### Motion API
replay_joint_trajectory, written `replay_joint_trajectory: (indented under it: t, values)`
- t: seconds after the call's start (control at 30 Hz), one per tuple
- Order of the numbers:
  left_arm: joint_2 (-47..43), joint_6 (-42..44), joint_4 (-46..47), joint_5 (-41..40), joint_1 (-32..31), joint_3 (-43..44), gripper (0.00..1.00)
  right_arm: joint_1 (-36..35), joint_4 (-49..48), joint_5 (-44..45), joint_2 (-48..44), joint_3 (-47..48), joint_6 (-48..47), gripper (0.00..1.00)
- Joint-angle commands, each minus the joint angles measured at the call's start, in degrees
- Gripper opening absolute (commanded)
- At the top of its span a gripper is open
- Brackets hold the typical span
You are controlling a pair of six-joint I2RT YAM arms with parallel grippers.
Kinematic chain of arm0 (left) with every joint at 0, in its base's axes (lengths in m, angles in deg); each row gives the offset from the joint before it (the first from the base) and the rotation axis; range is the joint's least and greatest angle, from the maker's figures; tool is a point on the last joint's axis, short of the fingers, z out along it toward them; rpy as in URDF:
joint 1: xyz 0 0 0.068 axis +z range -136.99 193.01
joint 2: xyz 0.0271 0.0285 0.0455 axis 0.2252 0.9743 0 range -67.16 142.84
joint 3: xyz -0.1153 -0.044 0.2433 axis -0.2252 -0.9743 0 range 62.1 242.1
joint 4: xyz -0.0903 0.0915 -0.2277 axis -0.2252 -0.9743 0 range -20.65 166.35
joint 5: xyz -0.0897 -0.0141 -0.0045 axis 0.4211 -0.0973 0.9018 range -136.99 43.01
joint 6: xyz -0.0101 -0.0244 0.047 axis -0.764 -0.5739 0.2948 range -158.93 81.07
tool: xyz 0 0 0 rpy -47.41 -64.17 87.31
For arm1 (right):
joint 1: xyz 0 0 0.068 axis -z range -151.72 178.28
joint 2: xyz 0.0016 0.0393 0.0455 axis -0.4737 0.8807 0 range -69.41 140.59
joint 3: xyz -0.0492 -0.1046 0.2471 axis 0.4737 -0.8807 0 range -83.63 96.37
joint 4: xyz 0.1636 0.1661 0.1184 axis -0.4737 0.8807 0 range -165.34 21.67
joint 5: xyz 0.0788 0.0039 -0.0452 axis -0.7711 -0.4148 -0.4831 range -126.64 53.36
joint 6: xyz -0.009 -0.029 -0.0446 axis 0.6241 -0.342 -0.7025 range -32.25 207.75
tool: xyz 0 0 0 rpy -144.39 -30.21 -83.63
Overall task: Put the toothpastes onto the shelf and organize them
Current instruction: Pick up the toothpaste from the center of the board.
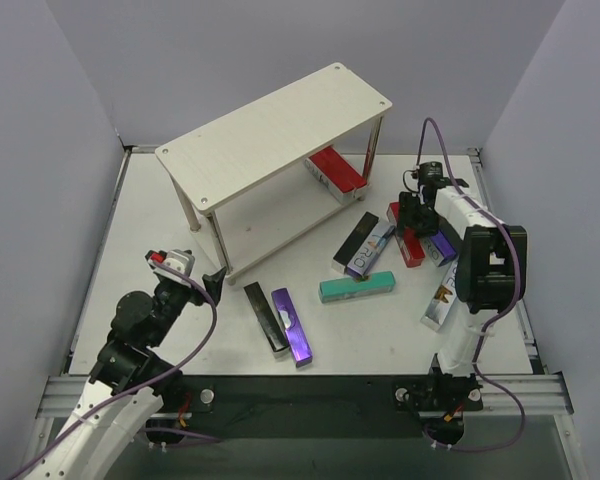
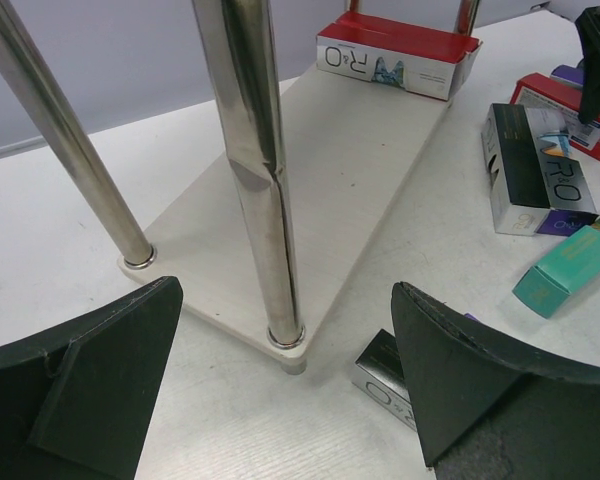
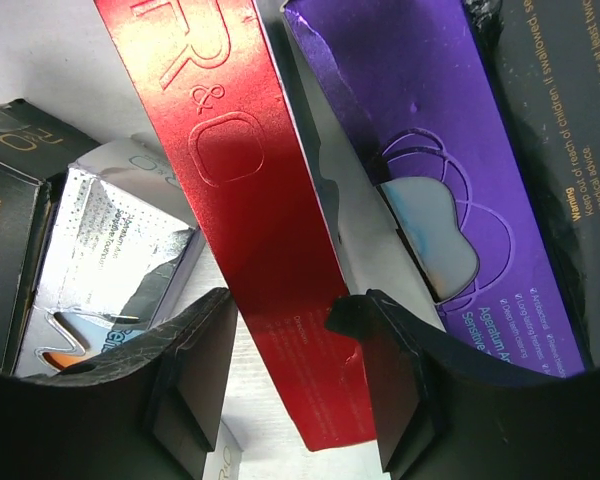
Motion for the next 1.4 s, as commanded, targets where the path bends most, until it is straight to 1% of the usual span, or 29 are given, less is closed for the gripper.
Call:
replay_joint_trajectory:
  t: [0.0, 0.03, 0.1, 0.27, 0.4, 0.43, 0.5, 0.53, 0.57, 0.6, 0.7, 0.93, 1.17, 1.37]
  values:
    - [0.98, -1.17, 2.16, 3.72, 0.24, 1.11, 0.97, -0.26, 0.93, -1.51, 1.05, -0.91, 1.39, 0.51]
    - [1.15, -1.17, 2.25, 4.16, 0.24, 1.02, 0.97, -0.52, 1.19, -2.38, 0.79, -0.82, 2.0, 0.49]
    - [1.68, -1.17, 2.51, 4.16, 0.24, 1.02, 0.97, -2.1, 1.46, -1.96, -0.52, -2.57, 2.88, 0.48]
    - [2.03, -1.17, 2.78, 5.48, 0.15, 1.02, 0.97, -5.0, 1.55, 0.76, -9.22, -11.87, 9.19, 0.47]
    - [1.77, -1.17, 2.69, 5.22, 0.15, 0.84, 0.97, -6.76, 1.72, 3.05, -16.78, -16.72, 13.77, 0.46]
    - [1.77, -1.08, 2.69, 5.31, 0.15, 0.84, 0.97, -6.77, 1.9, 3.32, -19.14, -17.08, 14.22, 0.49]
    - [1.68, -1.17, 3.04, 5.39, 0.15, 0.84, 0.97, -6.77, 2.16, 3.93, -20.91, -16.82, 14.49, 0.53]
    - [1.77, -1.17, 3.04, 5.48, 0.15, 0.76, 0.97, -6.77, 2.95, 4.55, -21.88, -16.12, 14.48, 0.58]
    - [1.86, -1.08, 3.22, 5.4, 0.15, 0.75, 0.97, -6.68, 3.39, 5.33, -22.06, -15.42, 14.22, 0.6]
    - [1.94, -1.17, 3.22, 5.48, 0.15, 0.75, 0.97, -6.68, 3.74, 7.6, -22.06, -14.72, 14.13, 0.61]
    - [2.12, -1.17, 3.31, 5.48, 0.07, 0.67, 0.97, -5.54, 4.18, 9.29, -20.84, -11.9, 14.48, 0.64]
    - [2.3, -1.08, 3.39, 5.57, -0.11, 0.58, 0.97, -5.01, 3.84, 10.09, -11.61, -5.05, 16.15, 0.67]
    - [2.82, -0.99, 3.22, 5.75, -0.2, 0.67, 0.97, -5.1, 1.9, 9.13, -4.76, -0.83, 18.08, 0.66]
    - [3.26, -1.08, 3.39, 6.44, -0.38, 0.67, 0.97, -5.18, 0.14, 7.02, -2.29, -1.0, 18.96, 0.61]
